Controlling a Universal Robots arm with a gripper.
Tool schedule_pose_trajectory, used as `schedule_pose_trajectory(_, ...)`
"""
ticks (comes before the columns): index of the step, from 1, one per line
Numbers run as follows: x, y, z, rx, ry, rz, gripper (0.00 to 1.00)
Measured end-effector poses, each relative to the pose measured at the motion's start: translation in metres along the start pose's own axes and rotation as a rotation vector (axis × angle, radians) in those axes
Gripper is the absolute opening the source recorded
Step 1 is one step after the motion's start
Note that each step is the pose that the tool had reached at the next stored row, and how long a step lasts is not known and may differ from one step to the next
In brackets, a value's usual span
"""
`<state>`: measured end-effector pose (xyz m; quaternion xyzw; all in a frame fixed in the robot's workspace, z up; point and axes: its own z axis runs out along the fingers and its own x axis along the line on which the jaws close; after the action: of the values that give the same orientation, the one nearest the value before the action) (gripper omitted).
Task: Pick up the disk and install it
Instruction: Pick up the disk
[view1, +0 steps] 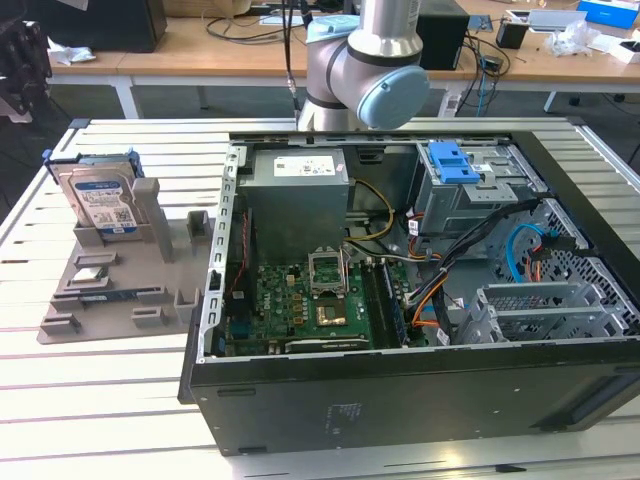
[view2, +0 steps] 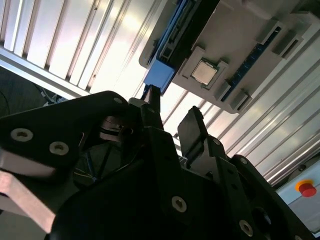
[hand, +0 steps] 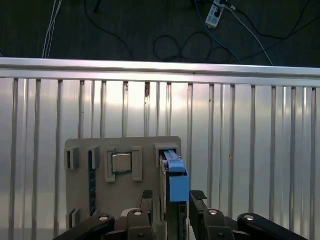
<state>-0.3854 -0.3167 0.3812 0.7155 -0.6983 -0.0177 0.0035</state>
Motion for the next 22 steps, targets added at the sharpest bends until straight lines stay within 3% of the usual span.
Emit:
schedule_pose_trajectory(3,0.0002,-0.0018,0.0016,-0.0003,0.0003,0.000,0.42)
schedule_pose_trajectory(8,0.0004,-0.0143,0.0156,-0.0010,0.0001,0.000,0.42)
schedule_pose_trajectory(16,-0.0005,-0.0151,0.0341,-0.0012,0.0001,0.000,0.42)
schedule_pose_trajectory(22,-0.0051,-0.0134,0.0473,-0.0012,0.0000,0.000,0.42)
